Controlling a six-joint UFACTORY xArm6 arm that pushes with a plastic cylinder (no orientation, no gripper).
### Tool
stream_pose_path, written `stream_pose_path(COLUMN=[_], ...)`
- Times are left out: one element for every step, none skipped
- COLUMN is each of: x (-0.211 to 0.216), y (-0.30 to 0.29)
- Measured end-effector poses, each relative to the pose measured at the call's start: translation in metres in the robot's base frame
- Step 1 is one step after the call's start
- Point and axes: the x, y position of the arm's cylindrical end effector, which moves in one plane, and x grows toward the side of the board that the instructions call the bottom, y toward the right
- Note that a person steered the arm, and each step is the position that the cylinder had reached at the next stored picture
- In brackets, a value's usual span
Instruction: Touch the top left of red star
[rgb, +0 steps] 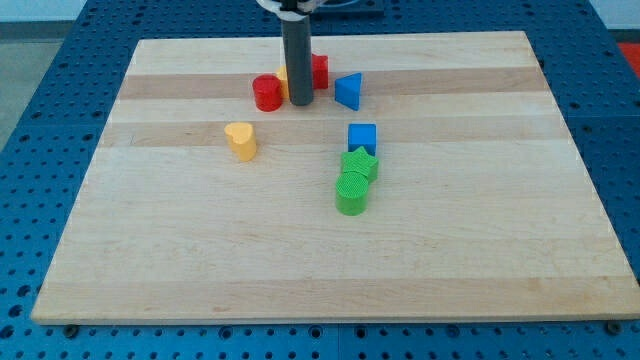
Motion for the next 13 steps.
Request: stream_pose_path(x=[-0.001,0.015,0.046,0.048,0.042,0.018,0.011,-0.053,-0.119,-0.128,-0.120,-0.093,-0.056], y=[-0.007,0.003,0.041,0.052,0.079,0.113,0.138,0.149,0.143,0.129,0.082,0.044,0.008])
